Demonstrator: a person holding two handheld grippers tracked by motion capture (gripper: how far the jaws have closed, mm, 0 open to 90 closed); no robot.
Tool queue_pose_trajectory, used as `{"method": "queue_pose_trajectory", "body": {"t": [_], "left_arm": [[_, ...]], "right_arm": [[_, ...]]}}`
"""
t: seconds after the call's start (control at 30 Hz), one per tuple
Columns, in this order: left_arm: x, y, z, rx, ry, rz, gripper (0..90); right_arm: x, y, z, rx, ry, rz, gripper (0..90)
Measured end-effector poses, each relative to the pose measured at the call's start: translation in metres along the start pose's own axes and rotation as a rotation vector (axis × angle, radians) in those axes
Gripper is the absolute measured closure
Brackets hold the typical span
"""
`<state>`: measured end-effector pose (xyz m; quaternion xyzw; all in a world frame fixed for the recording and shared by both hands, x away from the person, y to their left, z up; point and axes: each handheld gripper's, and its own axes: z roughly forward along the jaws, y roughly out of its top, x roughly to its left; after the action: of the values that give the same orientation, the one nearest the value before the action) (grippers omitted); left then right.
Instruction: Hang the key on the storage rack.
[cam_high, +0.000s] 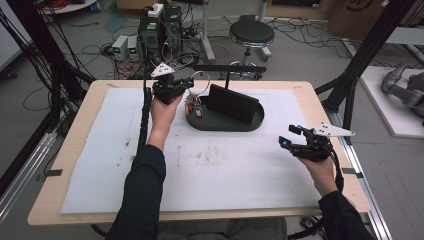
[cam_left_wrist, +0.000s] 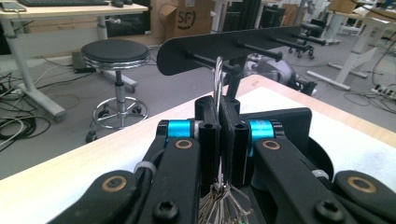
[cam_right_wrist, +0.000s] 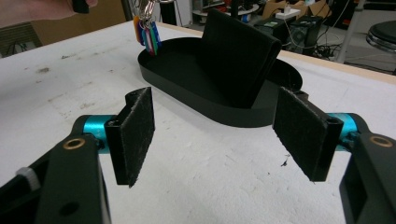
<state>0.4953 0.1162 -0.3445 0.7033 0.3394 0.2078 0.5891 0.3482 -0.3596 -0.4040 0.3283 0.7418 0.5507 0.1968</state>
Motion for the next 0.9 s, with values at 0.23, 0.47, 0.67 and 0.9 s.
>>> {"method": "queue_pose_trajectory", "body": {"t": [0.23,0.47,0.67,0.9], "left_arm": [[-0.002,-0.002,-0.001,0.030,0.055,0.022,75.6],[-0.018,-0.001,-0.018,0.041,0.104,0.070,54.1],[-0.037,-0.003,-0.042,0.027,0.059,0.087,40.8],[-0.060,-0.013,-0.072,0.011,0.010,0.132,39.4]], "right_arm": [[-0.001,-0.001,-0.001,0.001,-0.003,0.000,30.0],[-0.002,-0.001,-0.001,-0.004,-0.004,0.003,30.0],[-0.002,-0.001,-0.001,-0.004,-0.007,0.000,29.9],[-0.002,0.000,-0.002,-0.007,-0.010,-0.001,29.9]]}}
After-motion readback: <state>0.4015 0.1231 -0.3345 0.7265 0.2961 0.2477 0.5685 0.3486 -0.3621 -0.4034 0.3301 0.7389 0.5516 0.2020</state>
